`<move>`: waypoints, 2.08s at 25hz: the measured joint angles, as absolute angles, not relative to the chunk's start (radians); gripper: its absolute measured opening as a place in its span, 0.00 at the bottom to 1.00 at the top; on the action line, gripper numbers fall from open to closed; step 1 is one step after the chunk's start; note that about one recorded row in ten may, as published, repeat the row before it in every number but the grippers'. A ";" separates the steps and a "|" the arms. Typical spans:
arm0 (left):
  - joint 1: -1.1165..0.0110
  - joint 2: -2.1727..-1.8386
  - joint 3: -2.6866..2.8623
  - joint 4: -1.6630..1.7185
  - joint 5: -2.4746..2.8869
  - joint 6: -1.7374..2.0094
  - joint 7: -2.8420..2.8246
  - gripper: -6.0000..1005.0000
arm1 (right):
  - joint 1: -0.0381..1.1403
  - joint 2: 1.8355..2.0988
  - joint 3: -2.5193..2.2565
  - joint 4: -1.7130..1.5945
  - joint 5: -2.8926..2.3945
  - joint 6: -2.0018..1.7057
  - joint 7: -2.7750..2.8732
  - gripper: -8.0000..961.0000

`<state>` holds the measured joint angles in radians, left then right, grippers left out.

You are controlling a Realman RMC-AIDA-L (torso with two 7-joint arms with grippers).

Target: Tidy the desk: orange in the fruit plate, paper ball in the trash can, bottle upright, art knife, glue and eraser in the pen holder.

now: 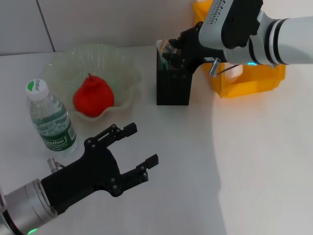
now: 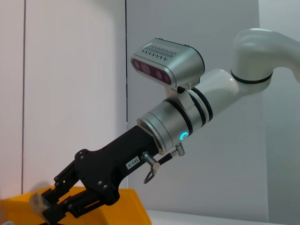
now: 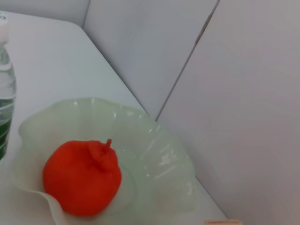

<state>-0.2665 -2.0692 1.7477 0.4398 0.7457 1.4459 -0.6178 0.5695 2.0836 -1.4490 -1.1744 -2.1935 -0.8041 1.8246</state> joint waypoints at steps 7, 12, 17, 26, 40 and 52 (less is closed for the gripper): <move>-0.272 -2.069 1.745 0.436 0.746 1.442 -0.619 0.77 | 0.576 2.081 -1.442 -1.149 -2.201 -0.797 1.823 0.42; -0.275 -2.069 1.743 0.436 0.745 1.441 -0.626 0.77 | 0.580 2.080 -1.440 -1.133 -2.210 -0.783 1.823 0.43; -0.276 -2.069 1.742 0.439 0.745 1.440 -0.628 0.77 | 0.570 2.080 -1.439 -1.138 -2.211 -0.769 1.823 0.45; -0.266 -2.064 1.734 0.456 0.745 1.449 -0.660 0.77 | 0.513 2.079 -1.399 -1.218 -2.075 -0.811 1.798 0.66; -0.057 -2.053 1.619 0.853 1.044 1.318 -0.931 0.77 | 0.359 2.077 -0.889 -1.035 -1.494 -1.438 1.334 0.74; 0.100 -2.067 1.611 1.421 1.635 1.051 -1.683 0.77 | 0.370 2.076 -0.765 -0.817 -1.490 -1.484 1.167 0.74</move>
<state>0.1004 -2.0673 1.6114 1.4211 1.6350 1.0512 -1.6825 0.3702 2.0757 -0.7647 -0.8168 -1.4898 -1.4837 1.1666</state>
